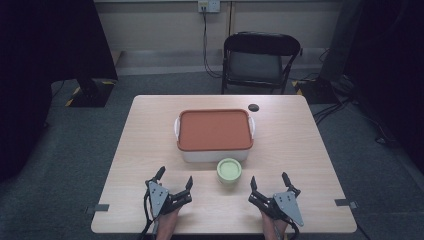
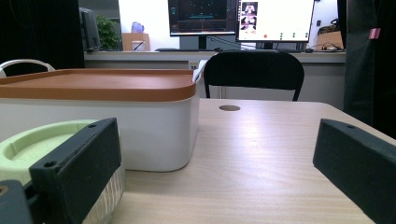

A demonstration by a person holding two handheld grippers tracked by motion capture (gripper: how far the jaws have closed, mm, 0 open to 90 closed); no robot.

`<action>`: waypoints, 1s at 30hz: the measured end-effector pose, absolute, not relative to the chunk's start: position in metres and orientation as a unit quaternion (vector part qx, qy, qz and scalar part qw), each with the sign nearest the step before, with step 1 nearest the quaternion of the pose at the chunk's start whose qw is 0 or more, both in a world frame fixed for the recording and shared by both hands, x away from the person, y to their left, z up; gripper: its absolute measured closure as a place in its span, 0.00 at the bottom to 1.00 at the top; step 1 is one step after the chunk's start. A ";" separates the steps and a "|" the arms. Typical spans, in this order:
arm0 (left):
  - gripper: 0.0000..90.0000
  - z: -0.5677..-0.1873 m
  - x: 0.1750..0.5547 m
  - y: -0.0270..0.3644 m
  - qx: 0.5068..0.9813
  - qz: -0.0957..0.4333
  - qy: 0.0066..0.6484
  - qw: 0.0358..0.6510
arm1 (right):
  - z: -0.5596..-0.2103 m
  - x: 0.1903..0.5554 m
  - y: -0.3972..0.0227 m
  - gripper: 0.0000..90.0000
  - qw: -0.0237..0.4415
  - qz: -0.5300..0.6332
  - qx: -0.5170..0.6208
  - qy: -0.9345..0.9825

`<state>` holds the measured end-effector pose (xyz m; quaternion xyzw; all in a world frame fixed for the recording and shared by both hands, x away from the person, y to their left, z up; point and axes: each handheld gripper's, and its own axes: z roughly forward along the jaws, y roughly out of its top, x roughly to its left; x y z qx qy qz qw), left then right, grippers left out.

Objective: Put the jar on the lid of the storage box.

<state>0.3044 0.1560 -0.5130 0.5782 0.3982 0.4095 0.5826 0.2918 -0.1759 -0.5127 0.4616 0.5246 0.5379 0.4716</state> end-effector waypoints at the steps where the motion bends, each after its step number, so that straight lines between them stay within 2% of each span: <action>1: 0.03 -0.513 0.304 0.156 0.579 0.409 0.398 0.583 | -0.513 0.292 -0.176 0.00 0.472 0.538 0.462 0.524; 30: 0.01 -0.512 0.306 0.161 0.579 0.396 0.410 0.583 | -0.513 0.292 -0.176 0.00 0.471 0.538 0.461 0.525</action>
